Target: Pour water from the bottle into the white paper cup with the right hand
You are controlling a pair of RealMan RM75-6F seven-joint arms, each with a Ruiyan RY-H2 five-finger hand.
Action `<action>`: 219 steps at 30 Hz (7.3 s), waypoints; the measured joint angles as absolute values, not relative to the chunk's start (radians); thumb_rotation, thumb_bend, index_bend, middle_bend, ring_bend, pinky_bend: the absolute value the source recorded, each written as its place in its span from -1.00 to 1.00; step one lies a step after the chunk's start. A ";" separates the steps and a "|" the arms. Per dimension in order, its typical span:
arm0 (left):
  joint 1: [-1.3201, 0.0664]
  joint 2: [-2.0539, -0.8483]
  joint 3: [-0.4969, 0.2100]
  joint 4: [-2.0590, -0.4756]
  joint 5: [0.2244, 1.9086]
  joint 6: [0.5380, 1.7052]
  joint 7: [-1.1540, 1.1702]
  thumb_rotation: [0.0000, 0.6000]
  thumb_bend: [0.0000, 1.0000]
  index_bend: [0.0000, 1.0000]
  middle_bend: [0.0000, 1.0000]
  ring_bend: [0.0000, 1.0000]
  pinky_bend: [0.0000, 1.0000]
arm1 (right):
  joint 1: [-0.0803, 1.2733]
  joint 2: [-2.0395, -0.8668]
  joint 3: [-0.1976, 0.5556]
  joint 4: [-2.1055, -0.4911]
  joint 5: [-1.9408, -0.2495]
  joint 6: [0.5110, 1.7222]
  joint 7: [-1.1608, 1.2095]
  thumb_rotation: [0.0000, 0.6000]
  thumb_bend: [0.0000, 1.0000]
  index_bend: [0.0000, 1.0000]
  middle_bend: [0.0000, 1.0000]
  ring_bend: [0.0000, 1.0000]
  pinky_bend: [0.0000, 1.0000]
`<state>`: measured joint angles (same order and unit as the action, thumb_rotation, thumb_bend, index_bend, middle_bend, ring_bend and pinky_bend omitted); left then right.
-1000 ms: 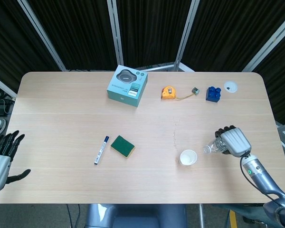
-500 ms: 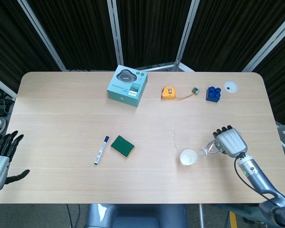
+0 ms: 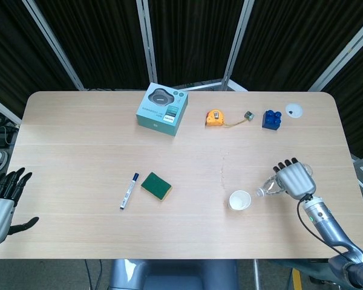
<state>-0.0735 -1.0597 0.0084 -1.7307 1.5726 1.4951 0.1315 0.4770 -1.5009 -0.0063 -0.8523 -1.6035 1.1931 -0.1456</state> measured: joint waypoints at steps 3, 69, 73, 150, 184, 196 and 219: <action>-0.073 -1.060 0.008 -1.731 1.572 1.495 0.134 1.00 -1.00 -1.00 -1.00 -1.00 -1.00 | 0.473 -1.503 -0.001 -0.852 -1.596 1.196 -0.164 1.00 0.06 0.10 0.31 0.18 -0.03; -0.073 -1.053 0.008 -1.742 1.565 1.487 0.139 1.00 -1.00 -1.00 -1.00 -1.00 -1.00 | 0.466 -1.469 0.016 -0.976 -1.574 1.208 -0.406 1.00 0.06 0.11 0.32 0.20 -0.01; -0.073 -1.052 0.009 -1.742 1.565 1.487 0.138 1.00 -1.00 -1.00 -1.00 -1.00 -1.00 | 0.466 -1.471 0.015 -0.973 -1.576 1.209 -0.410 1.00 0.06 0.11 0.33 0.20 -0.01; -0.107 -1.085 -0.013 -1.722 1.456 1.406 0.199 1.00 -1.00 -1.00 -1.00 -1.00 -1.00 | 0.703 -1.730 0.178 -0.795 -1.401 0.802 0.865 1.00 -0.36 0.04 0.17 -0.06 -0.19; -0.094 -1.076 0.006 -1.743 1.495 1.436 0.207 1.00 -1.00 -1.00 -1.00 -1.00 -1.00 | 0.657 -1.596 0.017 -0.777 -1.546 0.871 0.965 1.00 -1.00 -1.00 -1.00 -1.00 -1.00; -0.074 -1.070 0.008 -1.749 1.534 1.497 0.215 1.00 -1.00 -1.00 -1.00 -1.00 -1.00 | 0.543 -1.448 0.005 -0.870 -1.539 1.051 0.653 1.00 -1.00 -1.00 -1.00 -1.00 -1.00; -0.073 -1.049 0.002 -1.732 1.592 1.525 0.105 1.00 -1.00 -1.00 -1.00 -1.00 -1.00 | 0.167 -1.125 0.026 -1.531 -1.482 1.587 0.014 1.00 -1.00 -1.00 -1.00 -1.00 -1.00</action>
